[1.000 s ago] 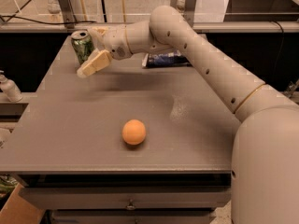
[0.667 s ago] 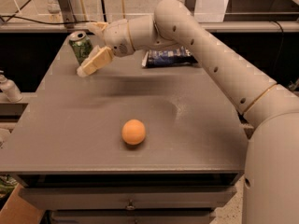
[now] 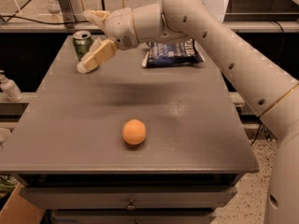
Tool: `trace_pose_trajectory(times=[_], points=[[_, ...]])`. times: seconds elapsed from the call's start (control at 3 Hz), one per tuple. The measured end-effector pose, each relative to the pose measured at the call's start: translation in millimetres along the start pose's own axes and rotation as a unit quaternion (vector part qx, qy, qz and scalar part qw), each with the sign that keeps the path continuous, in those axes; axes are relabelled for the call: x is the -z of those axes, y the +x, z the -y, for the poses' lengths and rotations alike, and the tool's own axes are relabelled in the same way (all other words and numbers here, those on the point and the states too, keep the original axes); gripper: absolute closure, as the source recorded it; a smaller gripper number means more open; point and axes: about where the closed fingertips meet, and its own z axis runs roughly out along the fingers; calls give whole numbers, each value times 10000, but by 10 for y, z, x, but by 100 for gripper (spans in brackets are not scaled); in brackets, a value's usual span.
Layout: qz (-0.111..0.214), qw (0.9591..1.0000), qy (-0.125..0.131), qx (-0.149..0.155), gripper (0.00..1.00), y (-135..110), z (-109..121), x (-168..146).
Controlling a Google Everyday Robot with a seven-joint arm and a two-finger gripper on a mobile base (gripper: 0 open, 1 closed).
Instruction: Knock green can over
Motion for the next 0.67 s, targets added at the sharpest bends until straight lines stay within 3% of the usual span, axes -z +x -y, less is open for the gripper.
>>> trace_pose_trajectory(times=[0.33, 0.67], points=[[-207, 9995, 186, -117, 0, 140, 67, 26], [-482, 9971, 498, -324, 0, 416, 286, 18]])
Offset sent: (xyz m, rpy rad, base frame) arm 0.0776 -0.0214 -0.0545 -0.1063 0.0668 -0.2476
